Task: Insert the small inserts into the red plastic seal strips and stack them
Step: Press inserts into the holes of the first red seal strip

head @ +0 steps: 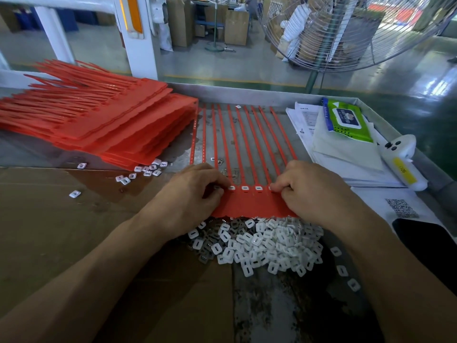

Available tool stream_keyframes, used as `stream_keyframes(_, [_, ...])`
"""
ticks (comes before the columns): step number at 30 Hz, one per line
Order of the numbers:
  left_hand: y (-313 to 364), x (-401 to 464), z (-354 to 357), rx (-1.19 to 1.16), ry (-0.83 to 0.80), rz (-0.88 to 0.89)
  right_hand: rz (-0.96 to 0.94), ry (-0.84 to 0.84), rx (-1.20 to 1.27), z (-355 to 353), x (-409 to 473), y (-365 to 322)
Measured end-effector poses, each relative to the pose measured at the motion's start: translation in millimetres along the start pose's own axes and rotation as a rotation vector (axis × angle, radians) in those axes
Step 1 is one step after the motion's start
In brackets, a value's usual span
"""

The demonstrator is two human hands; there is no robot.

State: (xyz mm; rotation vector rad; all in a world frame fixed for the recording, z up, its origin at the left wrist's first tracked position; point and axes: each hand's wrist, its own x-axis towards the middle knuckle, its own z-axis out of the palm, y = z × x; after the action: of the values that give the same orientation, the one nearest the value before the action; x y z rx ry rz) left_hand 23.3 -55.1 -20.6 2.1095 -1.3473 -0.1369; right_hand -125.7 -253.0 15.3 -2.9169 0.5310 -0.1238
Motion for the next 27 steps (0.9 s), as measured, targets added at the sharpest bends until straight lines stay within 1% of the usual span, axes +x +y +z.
stream_keyframes(3, [1.0,0.2,-0.3,-0.001,0.011,-0.002,0.010,-0.006,-0.013,1.6,1.7,1.1])
stream_keyframes(6, [2.2,0.1,-0.9,0.006,0.006,0.002,0.040,0.012,0.161,0.2,0.4,11.1])
stream_keyframes(9, [1.5,1.0,-1.0,0.015,0.003,-0.005,-0.048,0.024,0.288,-5.6,-2.9,17.5])
stream_keyframes(11, [0.6,0.7,-0.7,0.017,0.000,-0.007,-0.109,-0.055,0.392,-11.7,-6.0,19.5])
stream_keyframes(14, [-0.2,0.2,-0.6,0.014,-0.004,-0.003,-0.189,-0.210,0.454,-18.4,-10.3,19.6])
stream_keyframes(16, [-0.6,0.3,-0.5,0.014,-0.002,0.000,-0.210,-0.290,0.499,-20.6,-12.4,19.3])
stream_keyframes(19, [-1.6,0.7,0.2,0.017,0.004,0.001,-0.224,-0.352,0.516,-19.5,-13.1,17.4])
stream_keyframes(23, [-2.8,0.8,1.1,0.021,0.009,-0.004,-0.248,-0.344,0.482,-12.5,-12.0,6.4])
stream_keyframes(27, [-2.2,1.2,0.6,0.015,0.012,-0.006,-0.271,-0.348,0.387,-4.9,-10.1,-4.3])
